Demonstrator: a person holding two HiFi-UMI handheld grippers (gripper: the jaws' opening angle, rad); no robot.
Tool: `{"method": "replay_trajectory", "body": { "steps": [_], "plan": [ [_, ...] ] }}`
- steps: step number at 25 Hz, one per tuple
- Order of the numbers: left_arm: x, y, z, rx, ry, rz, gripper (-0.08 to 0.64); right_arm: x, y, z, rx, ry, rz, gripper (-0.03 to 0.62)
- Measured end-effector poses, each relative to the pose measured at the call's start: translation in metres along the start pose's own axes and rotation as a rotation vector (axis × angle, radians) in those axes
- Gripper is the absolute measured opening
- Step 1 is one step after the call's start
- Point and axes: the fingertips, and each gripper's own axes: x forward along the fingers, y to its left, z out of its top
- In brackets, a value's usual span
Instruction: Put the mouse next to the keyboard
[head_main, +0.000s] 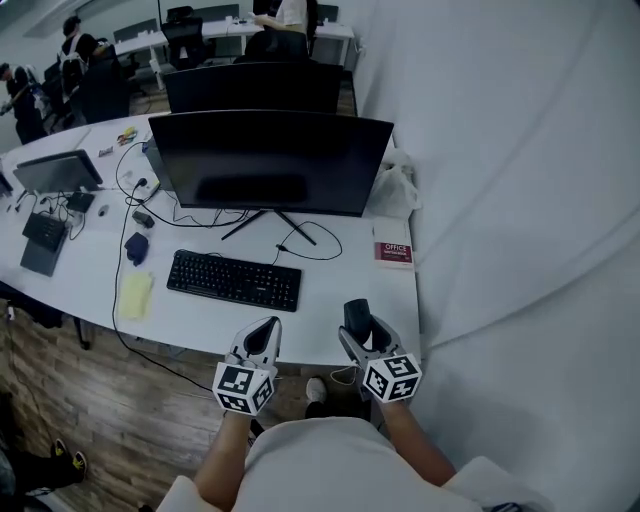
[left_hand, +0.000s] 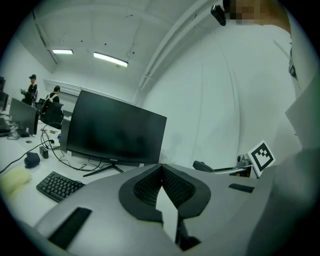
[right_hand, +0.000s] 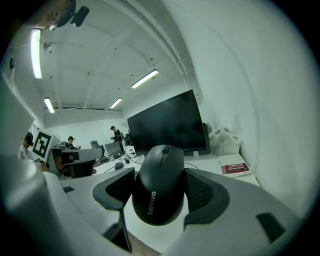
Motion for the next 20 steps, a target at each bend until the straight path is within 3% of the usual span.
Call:
{"method": "replay_trajectory", "body": {
  "steps": [10, 20],
  "plan": [
    [0.059, 0.006, -0.019, 0.003, 0.063, 0.065, 0.006, 0.062, -0.046, -0.029, -0.02, 0.078, 0.038, 0.316],
    [0.083, 0.016, -0.036, 0.019, 0.109, 0.101, 0.005, 0.088, -0.064, -0.062, -0.012, 0.152, 0.037, 0.316]
  ]
}}
